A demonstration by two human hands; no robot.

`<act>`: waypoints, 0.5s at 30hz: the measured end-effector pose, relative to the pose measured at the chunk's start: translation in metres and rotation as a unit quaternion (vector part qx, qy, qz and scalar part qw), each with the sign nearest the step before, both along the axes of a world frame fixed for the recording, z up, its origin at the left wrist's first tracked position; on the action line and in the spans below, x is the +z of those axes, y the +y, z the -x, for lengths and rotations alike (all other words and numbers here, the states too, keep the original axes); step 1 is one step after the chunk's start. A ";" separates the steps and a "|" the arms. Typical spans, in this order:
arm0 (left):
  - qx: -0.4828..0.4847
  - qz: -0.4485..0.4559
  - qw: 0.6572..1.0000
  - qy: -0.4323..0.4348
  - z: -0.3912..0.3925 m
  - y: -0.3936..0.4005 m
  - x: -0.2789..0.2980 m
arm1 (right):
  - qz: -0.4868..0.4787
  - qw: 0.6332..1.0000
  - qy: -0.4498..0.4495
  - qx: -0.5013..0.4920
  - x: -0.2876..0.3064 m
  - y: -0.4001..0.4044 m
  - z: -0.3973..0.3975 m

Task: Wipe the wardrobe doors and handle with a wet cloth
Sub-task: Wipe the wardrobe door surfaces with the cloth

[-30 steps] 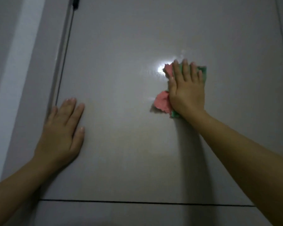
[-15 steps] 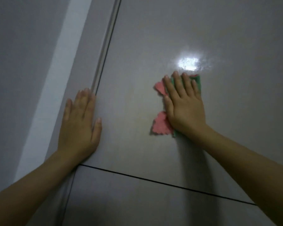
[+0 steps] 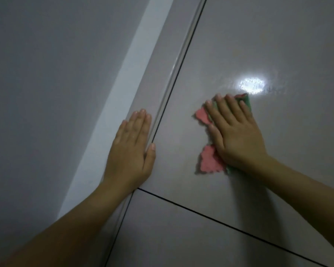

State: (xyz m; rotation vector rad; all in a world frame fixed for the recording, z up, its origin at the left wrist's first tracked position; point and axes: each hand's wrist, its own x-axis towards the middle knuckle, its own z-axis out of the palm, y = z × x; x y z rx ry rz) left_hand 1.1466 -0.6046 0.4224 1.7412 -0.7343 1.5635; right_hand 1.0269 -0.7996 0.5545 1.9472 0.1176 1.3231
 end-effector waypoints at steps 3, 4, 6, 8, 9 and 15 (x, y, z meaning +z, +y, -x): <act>0.008 -0.001 1.000 -0.010 -0.003 0.000 0.000 | -0.059 0.996 -0.055 0.028 0.006 0.047 -0.039; 0.012 -0.001 1.000 -0.009 -0.003 0.000 0.001 | -0.040 0.998 -0.038 0.029 -0.003 0.057 -0.045; 0.020 -0.006 1.000 -0.007 -0.004 0.000 0.002 | 0.040 0.998 0.039 0.019 -0.037 0.054 -0.040; 0.023 -0.012 1.000 -0.001 -0.003 0.000 0.000 | 0.116 0.986 0.120 0.011 -0.073 0.031 -0.016; 0.025 -0.016 1.000 0.006 -0.002 0.001 -0.004 | 0.139 0.980 0.143 0.007 -0.082 0.016 -0.002; 0.023 0.004 0.999 0.030 -0.002 0.001 -0.022 | 0.051 0.997 0.050 0.015 -0.068 0.007 0.002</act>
